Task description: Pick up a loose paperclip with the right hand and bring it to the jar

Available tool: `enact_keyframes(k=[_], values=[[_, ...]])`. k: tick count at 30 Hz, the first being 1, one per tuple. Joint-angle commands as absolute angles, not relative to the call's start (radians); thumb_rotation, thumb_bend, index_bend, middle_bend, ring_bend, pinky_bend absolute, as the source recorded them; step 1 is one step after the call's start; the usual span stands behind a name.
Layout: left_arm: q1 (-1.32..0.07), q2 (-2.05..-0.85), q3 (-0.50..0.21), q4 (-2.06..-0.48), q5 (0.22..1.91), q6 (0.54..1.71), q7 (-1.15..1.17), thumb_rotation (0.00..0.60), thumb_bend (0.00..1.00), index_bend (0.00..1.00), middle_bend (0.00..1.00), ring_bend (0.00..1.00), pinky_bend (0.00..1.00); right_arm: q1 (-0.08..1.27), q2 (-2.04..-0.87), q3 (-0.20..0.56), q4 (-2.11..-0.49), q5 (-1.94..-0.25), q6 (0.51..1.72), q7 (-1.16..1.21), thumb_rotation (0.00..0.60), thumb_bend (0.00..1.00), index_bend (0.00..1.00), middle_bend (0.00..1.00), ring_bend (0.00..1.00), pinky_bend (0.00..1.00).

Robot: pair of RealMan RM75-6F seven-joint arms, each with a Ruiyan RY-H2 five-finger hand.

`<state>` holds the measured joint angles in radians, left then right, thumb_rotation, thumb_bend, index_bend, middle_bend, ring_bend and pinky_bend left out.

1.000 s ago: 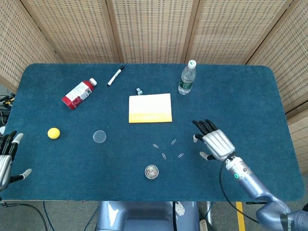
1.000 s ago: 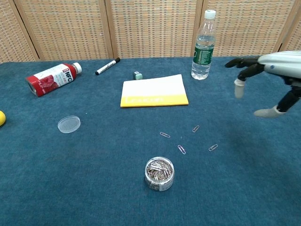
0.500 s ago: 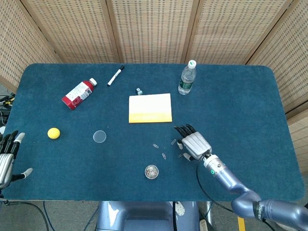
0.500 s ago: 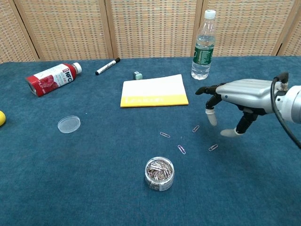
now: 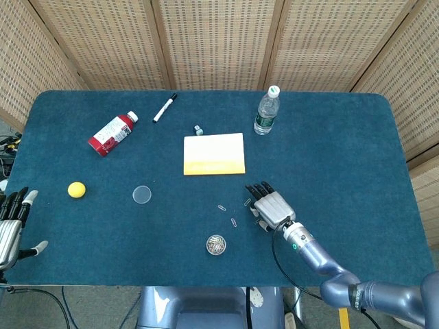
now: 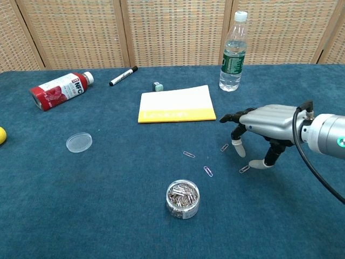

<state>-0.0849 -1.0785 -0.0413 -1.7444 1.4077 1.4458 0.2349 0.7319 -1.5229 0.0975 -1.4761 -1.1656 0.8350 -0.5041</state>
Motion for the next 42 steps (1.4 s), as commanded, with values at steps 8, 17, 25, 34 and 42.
enact_keyframes(k=[8,17,25,34,42], values=[[-0.088,-1.077,-0.041,-1.744,1.400,1.436,0.230,0.600,0.00,0.00,0.00,0.00,0.00,0.745,-1.566,0.083,-1.450,-1.144,0.837,-0.522,0.600,0.32,0.53,0.00,0.00,0.00],[-0.091,-1.074,-0.039,-1.745,1.398,1.431,0.225,0.600,0.00,0.00,0.00,0.00,0.00,0.761,-1.598,0.082,-1.427,-1.113,0.833,-0.539,0.600,0.34,0.53,0.00,0.00,0.00],[-0.093,-1.073,-0.038,-1.743,1.398,1.426,0.222,0.600,0.00,0.00,0.00,0.00,0.00,0.770,-1.610,0.074,-1.415,-1.087,0.831,-0.561,0.600,0.36,0.53,0.00,0.00,0.00],[-0.093,-1.073,-0.037,-1.744,1.397,1.427,0.222,0.600,0.00,0.00,0.00,0.00,0.00,0.774,-1.614,0.061,-1.403,-1.068,0.829,-0.575,0.600,0.36,0.53,0.00,0.00,0.00],[-0.094,-1.072,-0.036,-1.745,1.396,1.426,0.223,0.600,0.00,0.00,0.00,0.00,0.00,0.774,-1.623,0.050,-1.378,-1.058,0.820,-0.570,0.600,0.39,0.54,0.00,0.00,0.00]])
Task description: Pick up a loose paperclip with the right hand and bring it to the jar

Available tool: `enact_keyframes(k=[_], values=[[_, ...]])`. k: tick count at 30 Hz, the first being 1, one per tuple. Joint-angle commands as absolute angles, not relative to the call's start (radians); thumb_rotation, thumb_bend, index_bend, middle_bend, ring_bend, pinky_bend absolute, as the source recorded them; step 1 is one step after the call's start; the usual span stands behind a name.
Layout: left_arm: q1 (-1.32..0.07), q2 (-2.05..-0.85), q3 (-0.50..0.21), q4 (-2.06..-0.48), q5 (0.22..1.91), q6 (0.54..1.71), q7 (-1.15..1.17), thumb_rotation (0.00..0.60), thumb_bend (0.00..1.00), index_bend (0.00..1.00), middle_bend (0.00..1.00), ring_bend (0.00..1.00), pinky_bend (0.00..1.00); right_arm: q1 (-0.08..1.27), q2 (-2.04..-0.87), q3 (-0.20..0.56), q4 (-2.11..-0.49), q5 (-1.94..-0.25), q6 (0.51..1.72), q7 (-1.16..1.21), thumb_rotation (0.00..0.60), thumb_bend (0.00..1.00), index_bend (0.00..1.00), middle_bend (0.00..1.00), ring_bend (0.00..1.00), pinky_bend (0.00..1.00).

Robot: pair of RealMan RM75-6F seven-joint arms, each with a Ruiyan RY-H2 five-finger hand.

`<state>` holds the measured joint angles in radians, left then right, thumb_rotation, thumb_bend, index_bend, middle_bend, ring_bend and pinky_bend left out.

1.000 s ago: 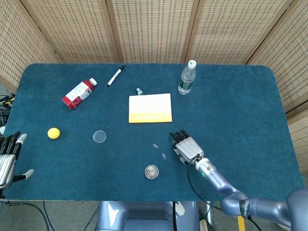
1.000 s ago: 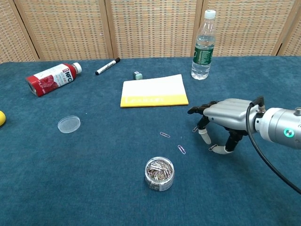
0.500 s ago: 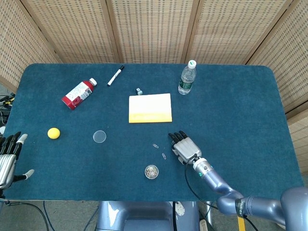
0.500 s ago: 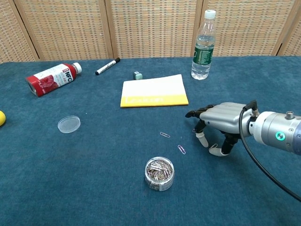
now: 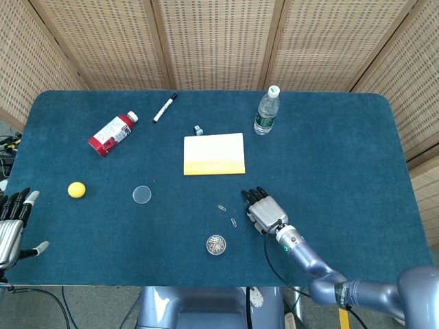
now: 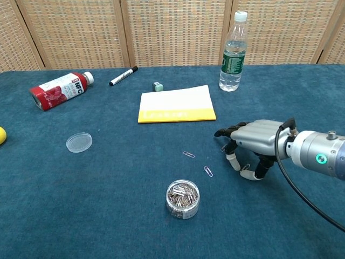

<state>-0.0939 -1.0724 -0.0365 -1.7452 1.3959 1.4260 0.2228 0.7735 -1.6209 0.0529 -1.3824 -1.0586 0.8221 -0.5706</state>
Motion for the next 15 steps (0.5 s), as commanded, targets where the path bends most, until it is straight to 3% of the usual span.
enact_keyframes(k=[1,9,15], values=[[-0.094,-1.072,-0.036,-1.745,1.395,1.425,0.222,0.600,0.00,0.00,0.00,0.00,0.00,0.774,-1.623,0.050,-1.376,-1.058,0.820,-0.569,0.600,0.40,0.54,0.00,0.00,0.00],[-0.095,-1.071,-0.036,-1.745,1.394,1.423,0.221,0.600,0.00,0.00,0.00,0.00,0.00,0.771,-1.617,0.045,-1.378,-1.074,0.831,-0.554,0.600,0.43,0.66,0.00,0.00,0.01],[-0.095,-1.070,-0.035,-1.747,1.395,1.425,0.221,0.600,0.00,0.00,0.00,0.00,0.00,0.764,-1.603,0.045,-1.393,-1.102,0.846,-0.529,0.600,0.43,0.68,0.00,0.00,0.03]])
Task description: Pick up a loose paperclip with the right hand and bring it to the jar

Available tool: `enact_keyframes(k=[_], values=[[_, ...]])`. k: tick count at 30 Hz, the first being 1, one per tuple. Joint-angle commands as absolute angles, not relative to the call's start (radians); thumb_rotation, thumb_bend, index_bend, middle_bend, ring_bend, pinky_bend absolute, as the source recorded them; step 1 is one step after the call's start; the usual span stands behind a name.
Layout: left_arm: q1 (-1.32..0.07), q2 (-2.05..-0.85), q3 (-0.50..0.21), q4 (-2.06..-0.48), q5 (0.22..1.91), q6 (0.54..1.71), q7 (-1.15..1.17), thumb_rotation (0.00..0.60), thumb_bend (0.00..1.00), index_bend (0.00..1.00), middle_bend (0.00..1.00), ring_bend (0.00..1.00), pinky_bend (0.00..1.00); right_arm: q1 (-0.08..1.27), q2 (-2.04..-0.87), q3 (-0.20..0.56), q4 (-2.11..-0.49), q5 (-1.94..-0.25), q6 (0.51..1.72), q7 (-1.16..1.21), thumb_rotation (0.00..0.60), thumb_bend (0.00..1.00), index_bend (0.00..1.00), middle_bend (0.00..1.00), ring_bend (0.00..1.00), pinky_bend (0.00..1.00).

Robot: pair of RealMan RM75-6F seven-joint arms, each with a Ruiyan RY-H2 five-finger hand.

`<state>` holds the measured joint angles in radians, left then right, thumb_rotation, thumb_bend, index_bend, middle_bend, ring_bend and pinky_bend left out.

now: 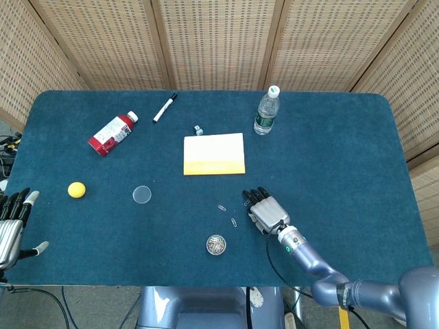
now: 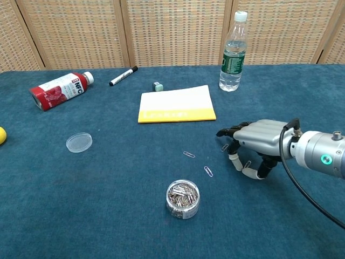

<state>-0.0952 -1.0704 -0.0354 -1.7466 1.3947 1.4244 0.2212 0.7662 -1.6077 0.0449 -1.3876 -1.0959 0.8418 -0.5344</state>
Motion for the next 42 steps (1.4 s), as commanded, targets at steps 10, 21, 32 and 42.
enact_keyframes(k=[10,21,32,42], values=[[-0.094,-1.068,-0.033,-1.748,1.401,1.428,0.216,0.600,0.00,0.00,0.00,0.00,0.00,0.753,-1.566,0.058,-1.445,-1.149,0.890,-0.497,0.600,0.43,0.68,0.00,0.00,0.04],[-0.092,-1.062,-0.033,-1.750,1.406,1.433,0.205,0.600,0.00,0.00,0.00,0.00,0.00,0.755,-1.476,0.066,-1.594,-1.299,0.937,-0.419,0.600,0.43,0.68,0.00,0.00,0.05],[-0.095,-1.067,-0.032,-1.748,1.402,1.427,0.214,0.600,0.00,0.00,0.00,0.00,0.00,0.819,-1.451,0.075,-1.716,-1.389,0.876,-0.423,0.600,0.43,0.68,0.00,0.00,0.05],[-0.100,-1.066,-0.036,-1.742,1.387,1.413,0.207,0.600,0.00,0.00,0.00,0.00,0.00,0.876,-1.563,0.102,-1.721,-1.226,0.823,-0.569,0.600,0.43,0.68,0.00,0.00,0.05]])
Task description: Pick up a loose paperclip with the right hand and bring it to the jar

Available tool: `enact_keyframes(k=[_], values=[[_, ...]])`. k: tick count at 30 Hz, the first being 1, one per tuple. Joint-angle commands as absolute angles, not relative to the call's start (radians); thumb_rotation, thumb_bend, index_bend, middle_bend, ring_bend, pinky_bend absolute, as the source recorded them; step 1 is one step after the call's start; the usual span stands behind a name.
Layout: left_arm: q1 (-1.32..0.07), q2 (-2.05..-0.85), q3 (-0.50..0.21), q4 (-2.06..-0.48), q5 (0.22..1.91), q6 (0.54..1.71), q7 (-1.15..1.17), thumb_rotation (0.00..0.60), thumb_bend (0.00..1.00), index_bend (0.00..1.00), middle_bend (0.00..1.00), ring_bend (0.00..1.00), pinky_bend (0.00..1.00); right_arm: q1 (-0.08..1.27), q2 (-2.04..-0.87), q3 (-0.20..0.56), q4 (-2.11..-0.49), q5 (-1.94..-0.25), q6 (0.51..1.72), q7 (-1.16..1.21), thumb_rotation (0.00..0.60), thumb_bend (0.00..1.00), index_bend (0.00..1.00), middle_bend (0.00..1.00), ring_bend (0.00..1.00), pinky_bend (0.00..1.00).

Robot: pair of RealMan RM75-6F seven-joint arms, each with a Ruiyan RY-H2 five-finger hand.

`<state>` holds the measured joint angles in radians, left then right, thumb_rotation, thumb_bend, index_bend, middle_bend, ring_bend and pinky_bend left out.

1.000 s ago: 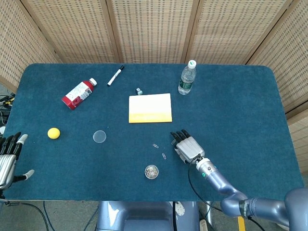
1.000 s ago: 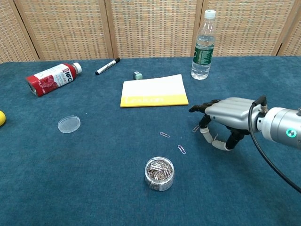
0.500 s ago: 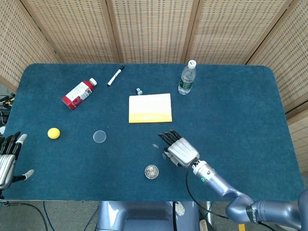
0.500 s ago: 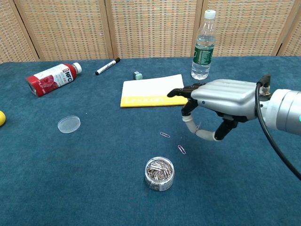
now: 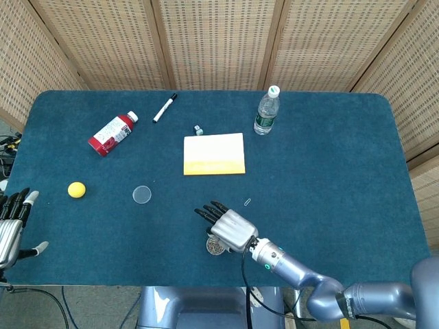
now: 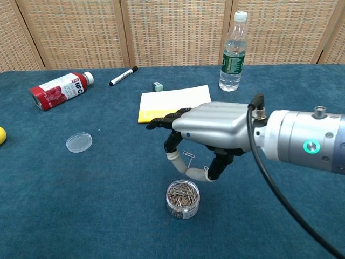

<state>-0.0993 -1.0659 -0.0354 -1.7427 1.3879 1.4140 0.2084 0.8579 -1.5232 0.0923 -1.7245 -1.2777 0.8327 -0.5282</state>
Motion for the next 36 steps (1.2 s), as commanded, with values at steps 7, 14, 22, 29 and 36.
enact_keyframes(k=[7,14,22,29,36], values=[[-0.100,-1.063,-0.038,-1.742,1.383,1.413,0.200,0.600,0.00,0.00,0.00,0.00,0.00,0.900,-1.615,0.100,-1.688,-1.143,0.829,-0.637,0.600,0.43,0.68,0.00,0.00,0.05],[-0.101,-1.062,-0.038,-1.743,1.382,1.411,0.199,0.600,0.00,0.00,0.00,0.00,0.00,0.908,-1.634,0.085,-1.679,-1.107,0.847,-0.676,0.600,0.43,0.68,0.00,0.00,0.05],[-0.100,-1.060,-0.039,-1.744,1.381,1.414,0.196,0.600,0.00,0.00,0.00,0.00,0.00,0.915,-1.644,0.082,-1.682,-1.083,0.861,-0.691,0.600,0.43,0.68,0.00,0.00,0.06],[-0.102,-1.059,-0.038,-1.741,1.383,1.412,0.192,0.600,0.00,0.00,0.00,0.00,0.00,0.921,-1.642,0.069,-1.701,-1.053,0.869,-0.707,0.600,0.43,0.68,0.00,0.00,0.06],[-0.101,-1.057,-0.036,-1.741,1.386,1.412,0.190,0.600,0.00,0.00,0.00,0.00,0.00,0.923,-1.635,0.062,-1.710,-1.054,0.881,-0.703,0.600,0.21,0.43,0.00,0.00,0.06]])
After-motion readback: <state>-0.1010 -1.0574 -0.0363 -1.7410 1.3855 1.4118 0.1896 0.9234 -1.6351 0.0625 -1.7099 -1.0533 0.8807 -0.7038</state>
